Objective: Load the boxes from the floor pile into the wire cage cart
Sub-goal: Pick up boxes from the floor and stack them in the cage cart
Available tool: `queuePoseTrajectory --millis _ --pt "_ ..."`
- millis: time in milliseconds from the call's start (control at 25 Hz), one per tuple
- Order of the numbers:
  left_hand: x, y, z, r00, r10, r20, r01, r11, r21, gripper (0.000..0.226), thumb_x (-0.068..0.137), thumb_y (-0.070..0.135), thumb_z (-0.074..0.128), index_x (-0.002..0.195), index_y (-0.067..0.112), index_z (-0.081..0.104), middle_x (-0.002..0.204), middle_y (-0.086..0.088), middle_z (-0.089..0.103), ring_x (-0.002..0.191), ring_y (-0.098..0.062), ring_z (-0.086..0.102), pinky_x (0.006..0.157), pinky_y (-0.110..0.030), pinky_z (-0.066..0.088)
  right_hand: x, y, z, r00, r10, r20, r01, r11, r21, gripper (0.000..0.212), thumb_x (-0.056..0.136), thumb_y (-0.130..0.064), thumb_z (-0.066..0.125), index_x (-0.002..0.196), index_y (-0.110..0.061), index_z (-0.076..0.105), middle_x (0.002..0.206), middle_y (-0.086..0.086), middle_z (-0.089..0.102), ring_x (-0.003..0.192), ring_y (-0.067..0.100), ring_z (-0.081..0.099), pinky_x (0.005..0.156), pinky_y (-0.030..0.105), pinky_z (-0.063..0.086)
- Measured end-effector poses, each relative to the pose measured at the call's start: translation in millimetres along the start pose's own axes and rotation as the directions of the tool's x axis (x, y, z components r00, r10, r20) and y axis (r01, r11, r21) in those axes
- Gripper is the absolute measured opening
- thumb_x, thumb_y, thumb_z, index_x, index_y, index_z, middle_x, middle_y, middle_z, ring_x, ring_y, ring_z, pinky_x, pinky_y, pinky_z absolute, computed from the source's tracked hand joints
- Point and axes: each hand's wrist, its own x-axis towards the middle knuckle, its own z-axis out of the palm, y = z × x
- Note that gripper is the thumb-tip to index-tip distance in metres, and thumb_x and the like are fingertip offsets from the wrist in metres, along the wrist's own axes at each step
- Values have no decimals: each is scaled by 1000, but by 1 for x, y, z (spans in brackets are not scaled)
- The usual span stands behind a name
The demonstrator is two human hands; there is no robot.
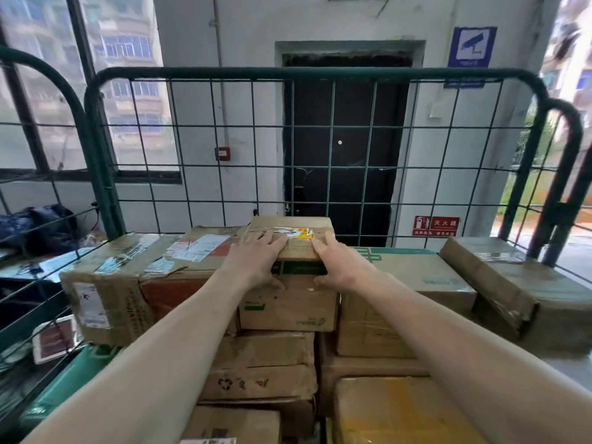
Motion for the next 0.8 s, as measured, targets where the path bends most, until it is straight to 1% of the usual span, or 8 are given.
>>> queuePoseTrajectory --millis 160,320,480,680,800 --pt "18 -5 7 1000 -7 2 7 1000 -21 115 73 60 80 160 30 12 166 -3 22 153 -28 20 116 -62 29 18 6 9 1000 -1 -5 1 1000 -16 93 95 -29 67 161 -13 4 167 21 2 138 36 45 114 46 42" --pt "29 -3 13 999 -45 8 46 998 -36 113 75 56 81 161 30 11 168 -2 18 154 -27 19 117 -62 26 34 9 21 1000 27 13 -27 998 -49 95 96 -29 67 161 -12 0 166 23 1 145 40 34 118 49 35" --pt "34 3 21 998 -62 -9 62 997 -41 113 74 56 81 161 32 13 168 -1 18 154 -26 18 118 -60 26 37 11 28 996 85 23 -84 995 -50 99 93 -30 70 161 -14 0 167 20 -1 140 38 41 114 47 41" --pt "45 3 23 999 -50 -10 49 997 -54 111 75 56 81 160 31 14 168 -2 19 155 -25 16 118 -61 27 42 16 30 994 100 36 -98 993 -59 101 92 -34 72 161 -14 1 167 17 2 132 37 49 107 46 48" --pt "45 2 26 999 -49 -10 48 997 -53 111 75 56 81 160 30 15 167 -2 21 154 -26 17 117 -60 28 44 16 30 993 109 35 -107 992 -65 102 90 -36 73 161 -15 2 167 16 2 130 36 51 104 47 50"
